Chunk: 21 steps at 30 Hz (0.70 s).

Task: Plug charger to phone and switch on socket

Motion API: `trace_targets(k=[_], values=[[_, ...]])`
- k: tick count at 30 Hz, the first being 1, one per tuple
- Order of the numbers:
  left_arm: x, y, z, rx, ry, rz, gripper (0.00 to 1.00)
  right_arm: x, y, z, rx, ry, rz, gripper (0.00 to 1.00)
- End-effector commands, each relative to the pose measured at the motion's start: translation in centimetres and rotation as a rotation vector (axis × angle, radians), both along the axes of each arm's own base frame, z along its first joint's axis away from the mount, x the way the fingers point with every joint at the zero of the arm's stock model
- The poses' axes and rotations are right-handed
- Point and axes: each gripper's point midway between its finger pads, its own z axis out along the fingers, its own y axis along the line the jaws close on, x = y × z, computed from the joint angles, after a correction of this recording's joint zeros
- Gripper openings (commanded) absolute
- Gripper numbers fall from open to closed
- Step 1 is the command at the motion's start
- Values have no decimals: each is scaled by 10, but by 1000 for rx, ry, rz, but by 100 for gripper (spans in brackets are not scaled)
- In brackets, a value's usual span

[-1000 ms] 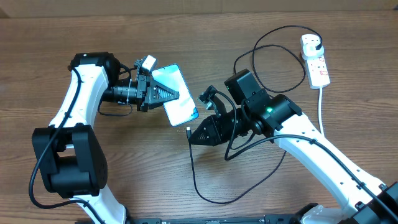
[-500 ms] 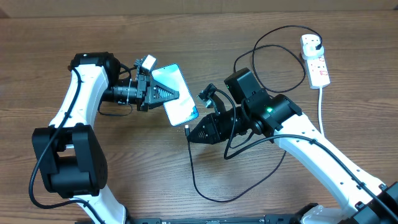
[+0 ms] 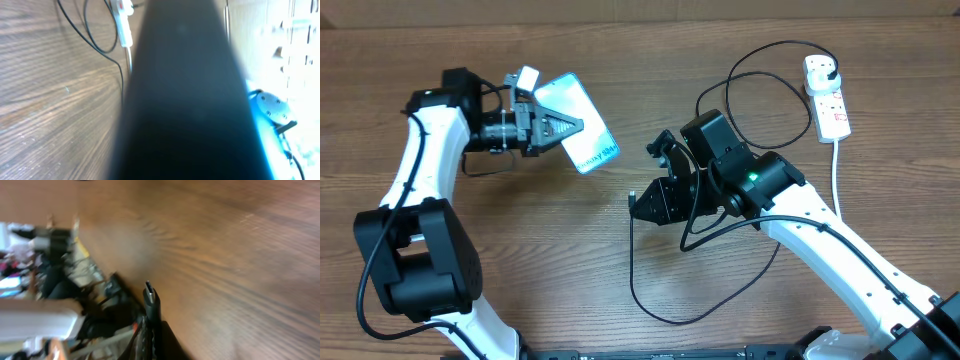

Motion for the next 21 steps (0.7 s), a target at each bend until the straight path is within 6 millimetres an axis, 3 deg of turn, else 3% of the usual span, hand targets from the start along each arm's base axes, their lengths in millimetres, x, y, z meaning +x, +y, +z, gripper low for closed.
trace_targets(k=[1,16,21], values=[[4,7,12,-50,52,32,4,13,-6,-24,-97,-19,-69,4],[7,19,1,12,69,66,4,68,29,-122,-140,68,-193,4],[9,30,1,10,72,95,4,74,25,-158,-213,114,-269,4]])
